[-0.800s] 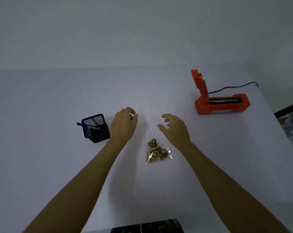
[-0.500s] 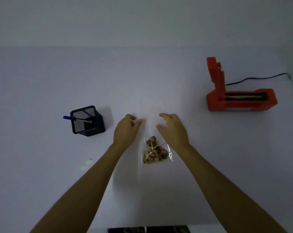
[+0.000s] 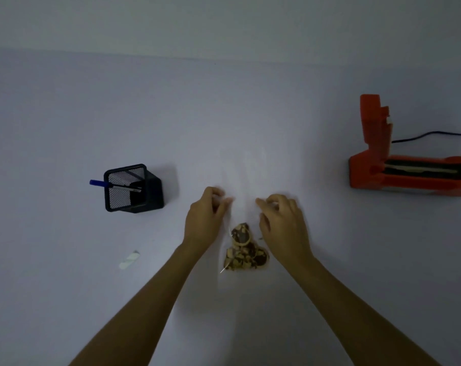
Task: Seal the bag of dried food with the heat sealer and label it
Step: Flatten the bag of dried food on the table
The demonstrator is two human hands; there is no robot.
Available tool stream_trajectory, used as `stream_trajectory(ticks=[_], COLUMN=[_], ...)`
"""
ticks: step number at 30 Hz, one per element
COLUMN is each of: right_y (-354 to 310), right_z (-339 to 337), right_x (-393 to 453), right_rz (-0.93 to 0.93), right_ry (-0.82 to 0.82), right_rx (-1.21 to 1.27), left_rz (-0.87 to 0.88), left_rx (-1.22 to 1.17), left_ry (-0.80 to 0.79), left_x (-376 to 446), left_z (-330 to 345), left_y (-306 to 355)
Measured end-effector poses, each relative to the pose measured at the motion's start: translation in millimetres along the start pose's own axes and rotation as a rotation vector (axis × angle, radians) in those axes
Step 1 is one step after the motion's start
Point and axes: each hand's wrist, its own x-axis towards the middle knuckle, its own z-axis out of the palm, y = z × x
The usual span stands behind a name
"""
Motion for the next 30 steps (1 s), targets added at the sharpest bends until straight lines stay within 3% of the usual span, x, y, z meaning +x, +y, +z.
stream_trajectory(ticks=[5, 14, 22, 25, 27, 30], right_y=[-5, -3, 18, 16, 14, 13], right_z=[2, -7, -3, -3, -3, -5], right_x=[-3, 3, -4, -5, -3, -1], right_rz=[-0.221, -0.423, -0.326, -0.318, -0.321, -0.314], right_ry=[-0.041, -0.190, -0.260, -0.287, -0.299, -0.293], right_rx=[0.051, 0.116, 0.127, 0.124, 0.107, 0.099], left_rz=[0.076, 0.129, 0.164, 0.226, 0.162, -0.108], left_rx=[0.013, 0.006, 0.046, 0.168, 0.176, 0.110], left_ry=[-0.095, -0.162, -0.136, -0.014, 0.052, -0.018], left_x=[1, -5, -4, -12, -24, -43], left_z=[-4, -14, -13, -9, -10, -12], left_y=[0, -4, -7, -1, 6, 9])
